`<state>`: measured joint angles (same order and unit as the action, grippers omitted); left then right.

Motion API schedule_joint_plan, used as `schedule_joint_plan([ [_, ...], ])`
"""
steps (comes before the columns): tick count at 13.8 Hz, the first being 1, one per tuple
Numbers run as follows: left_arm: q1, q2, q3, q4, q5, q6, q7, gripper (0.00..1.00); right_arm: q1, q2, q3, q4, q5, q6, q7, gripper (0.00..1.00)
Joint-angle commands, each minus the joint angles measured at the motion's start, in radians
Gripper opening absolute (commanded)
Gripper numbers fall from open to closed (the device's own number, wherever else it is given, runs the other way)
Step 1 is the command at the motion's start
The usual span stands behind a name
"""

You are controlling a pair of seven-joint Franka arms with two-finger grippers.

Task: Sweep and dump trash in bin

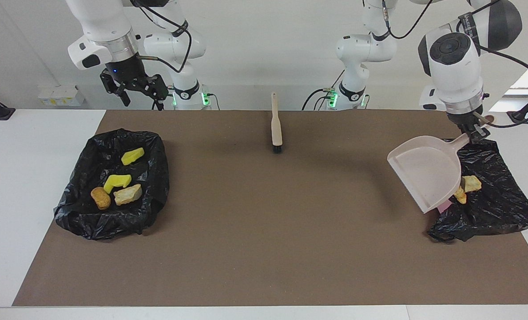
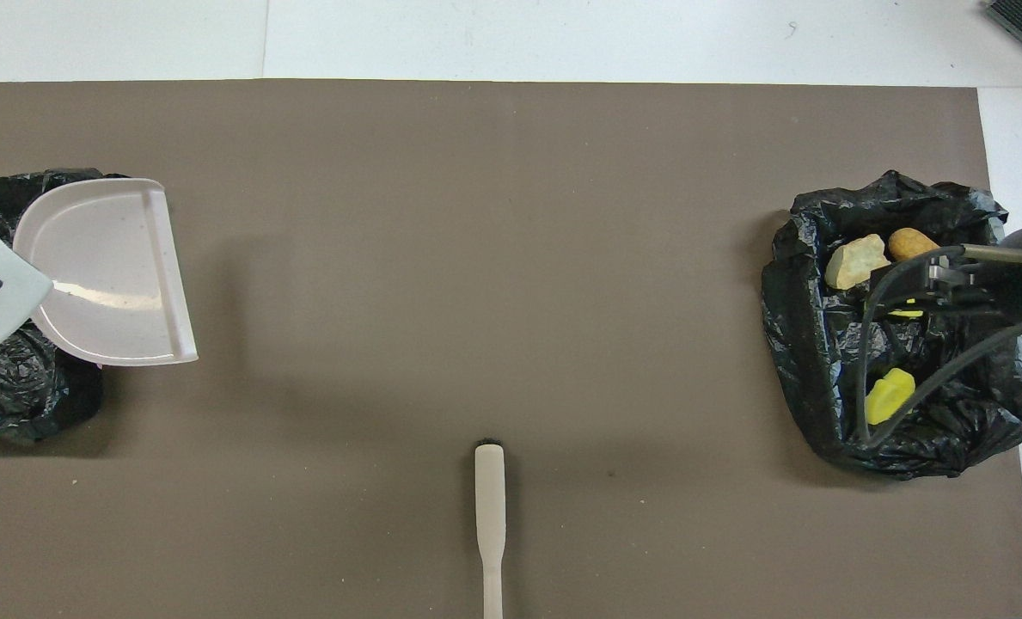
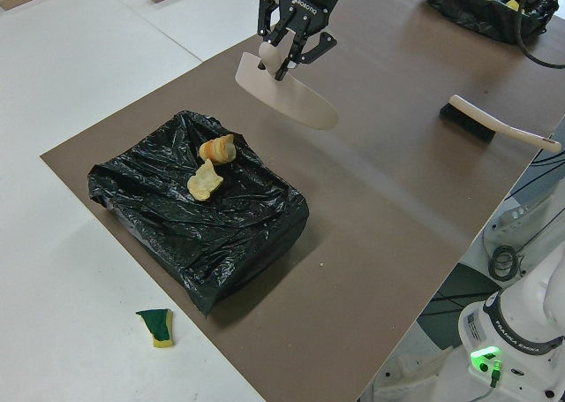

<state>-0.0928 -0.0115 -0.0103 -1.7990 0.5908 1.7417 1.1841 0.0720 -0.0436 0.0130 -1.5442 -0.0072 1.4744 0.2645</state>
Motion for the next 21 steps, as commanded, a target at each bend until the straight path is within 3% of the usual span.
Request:
schedule_joint_plan([
  [1, -0.009, -0.040, 0.012, -0.054, -0.154, -0.004, -0.009, 0.00, -0.011, -0.004, -0.002, 0.001, 0.022, -0.014, -0.036, 1.00],
  [5, -0.039, -0.067, 0.009, -0.106, -0.284, -0.039, -0.206, 0.00, -0.011, -0.004, -0.002, 0.001, 0.016, -0.013, -0.036, 1.00],
  [9, -0.108, -0.065, 0.009, -0.141, -0.370, -0.033, -0.594, 0.00, -0.011, -0.002, -0.002, 0.001, 0.010, -0.009, -0.034, 1.00],
  [12, -0.186, -0.054, 0.009, -0.143, -0.428, -0.013, -0.777, 0.00, -0.011, -0.002, -0.002, 0.001, 0.010, -0.006, -0.034, 1.00],
  [17, -0.298, -0.010, 0.009, -0.141, -0.526, 0.132, -1.116, 0.00, -0.011, -0.002, -0.002, 0.001, 0.010, -0.008, -0.033, 1.00],
  [21, -0.406, 0.135, 0.009, -0.129, -0.562, 0.370, -1.392, 0.00, -0.011, -0.002, -0.002, 0.001, 0.010, -0.008, -0.033, 1.00],
])
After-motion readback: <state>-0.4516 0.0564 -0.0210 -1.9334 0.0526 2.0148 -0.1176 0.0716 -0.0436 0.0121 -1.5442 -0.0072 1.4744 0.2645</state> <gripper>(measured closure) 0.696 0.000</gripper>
